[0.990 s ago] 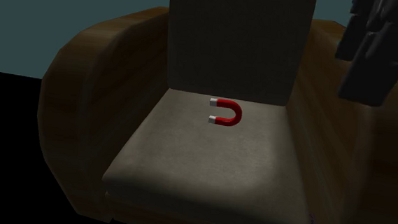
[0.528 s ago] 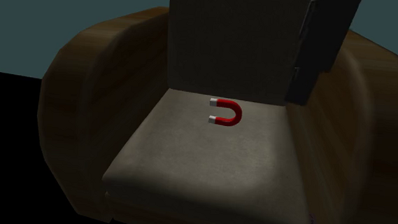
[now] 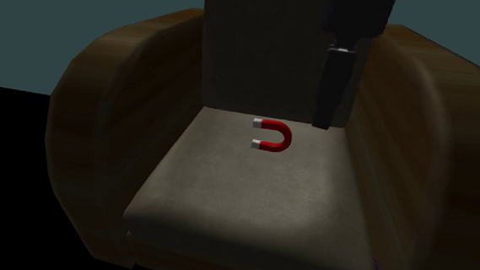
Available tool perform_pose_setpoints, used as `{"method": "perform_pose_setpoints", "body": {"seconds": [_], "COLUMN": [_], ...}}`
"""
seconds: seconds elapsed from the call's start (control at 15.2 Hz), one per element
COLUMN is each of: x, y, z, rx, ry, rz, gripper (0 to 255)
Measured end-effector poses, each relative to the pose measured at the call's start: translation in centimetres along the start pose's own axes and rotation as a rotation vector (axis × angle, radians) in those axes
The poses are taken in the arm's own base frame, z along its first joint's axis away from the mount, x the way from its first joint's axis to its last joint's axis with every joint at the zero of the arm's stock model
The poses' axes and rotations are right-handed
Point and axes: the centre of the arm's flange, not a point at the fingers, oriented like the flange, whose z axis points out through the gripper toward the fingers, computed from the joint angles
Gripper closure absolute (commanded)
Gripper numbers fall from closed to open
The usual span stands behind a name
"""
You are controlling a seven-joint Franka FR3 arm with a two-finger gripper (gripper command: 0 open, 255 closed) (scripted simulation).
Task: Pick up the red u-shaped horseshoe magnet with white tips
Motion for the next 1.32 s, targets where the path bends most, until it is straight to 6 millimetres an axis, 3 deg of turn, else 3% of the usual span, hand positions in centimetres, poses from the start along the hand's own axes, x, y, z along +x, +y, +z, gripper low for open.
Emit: {"method": "perform_pose_setpoints", "body": {"seconds": [1.32], "x": [9.5], "y": [19.9], "z": [14.4], "rx": [-0.011], "ry": [-0.006], "rz": [-0.147], "gripper": [0]}}
